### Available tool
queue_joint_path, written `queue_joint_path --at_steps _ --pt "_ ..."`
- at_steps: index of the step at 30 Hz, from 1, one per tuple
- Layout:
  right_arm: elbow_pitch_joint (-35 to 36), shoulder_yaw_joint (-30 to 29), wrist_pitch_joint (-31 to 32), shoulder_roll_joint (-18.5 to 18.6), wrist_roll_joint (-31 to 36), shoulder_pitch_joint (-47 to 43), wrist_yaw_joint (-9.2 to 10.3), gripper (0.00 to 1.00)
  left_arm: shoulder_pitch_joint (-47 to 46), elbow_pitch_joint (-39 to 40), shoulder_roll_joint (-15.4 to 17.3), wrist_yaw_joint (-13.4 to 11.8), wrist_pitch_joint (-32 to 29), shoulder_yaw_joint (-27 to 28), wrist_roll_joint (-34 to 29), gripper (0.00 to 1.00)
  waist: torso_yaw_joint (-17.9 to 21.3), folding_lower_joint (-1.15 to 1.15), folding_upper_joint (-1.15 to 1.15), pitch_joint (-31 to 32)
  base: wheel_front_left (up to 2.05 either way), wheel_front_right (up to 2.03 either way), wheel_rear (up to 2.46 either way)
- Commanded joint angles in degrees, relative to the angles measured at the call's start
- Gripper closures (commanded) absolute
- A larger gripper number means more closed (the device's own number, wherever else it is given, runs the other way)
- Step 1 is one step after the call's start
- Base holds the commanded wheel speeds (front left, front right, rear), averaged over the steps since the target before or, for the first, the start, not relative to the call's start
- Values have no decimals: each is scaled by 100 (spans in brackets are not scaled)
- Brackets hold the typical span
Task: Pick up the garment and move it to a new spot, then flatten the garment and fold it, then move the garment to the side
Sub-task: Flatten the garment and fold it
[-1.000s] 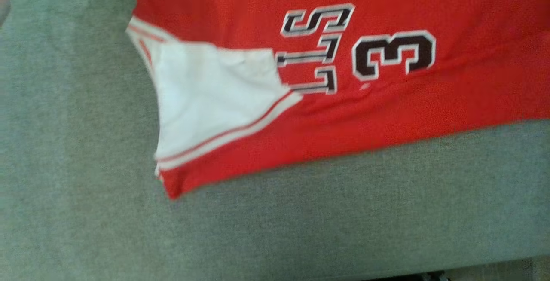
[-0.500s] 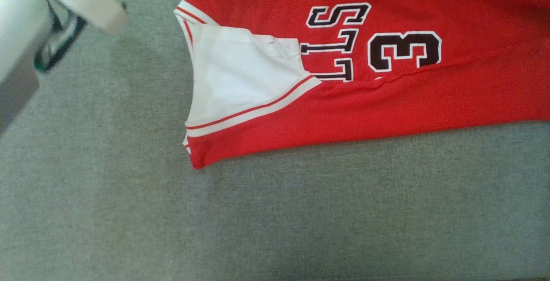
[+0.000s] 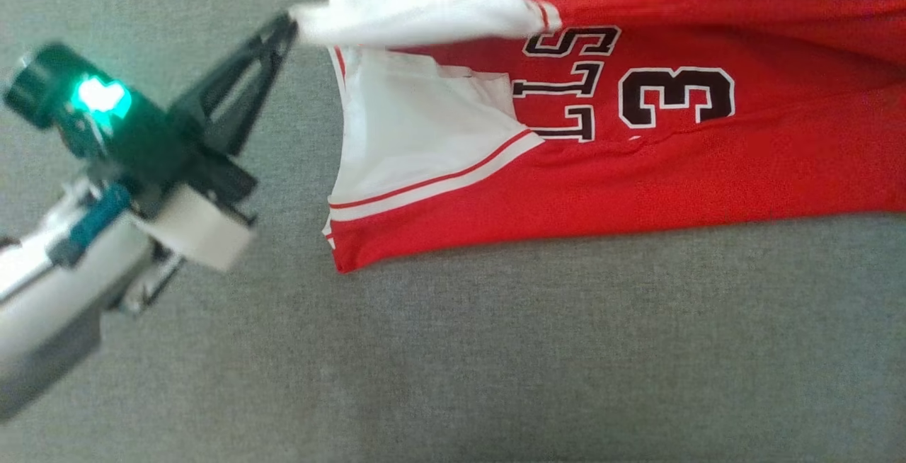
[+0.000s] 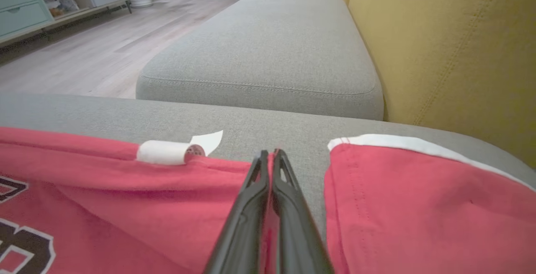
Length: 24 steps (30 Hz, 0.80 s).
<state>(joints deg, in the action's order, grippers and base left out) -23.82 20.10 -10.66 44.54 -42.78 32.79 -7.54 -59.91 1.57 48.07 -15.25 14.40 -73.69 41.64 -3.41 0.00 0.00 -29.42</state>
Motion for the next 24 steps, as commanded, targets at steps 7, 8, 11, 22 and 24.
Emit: queue_joint_path --at_steps 7,8,11,22,24 --pt "291 -453 -116 -7 429 -745 5 100 565 557 301 -513 48 201 -50 100 -34 0 0 106 0 0 0" --pt "329 -525 -119 -47 487 -831 5 100 646 602 280 -568 49 197 -34 100 -34 0 0 121 0 0 0" --pt "451 -726 -96 -150 666 -1082 5 100 855 683 189 -718 52 204 10 100 -39 0 0 151 0 0 0" --pt "768 -1432 51 -743 1218 -1743 5 0 1562 415 -516 -811 59 516 37 0 -27 0 0 220 0 0 0" --pt "836 -1645 25 -892 1295 -1917 5 0 1777 338 -722 -866 59 744 -19 0 -23 0 0 294 0 0 0"
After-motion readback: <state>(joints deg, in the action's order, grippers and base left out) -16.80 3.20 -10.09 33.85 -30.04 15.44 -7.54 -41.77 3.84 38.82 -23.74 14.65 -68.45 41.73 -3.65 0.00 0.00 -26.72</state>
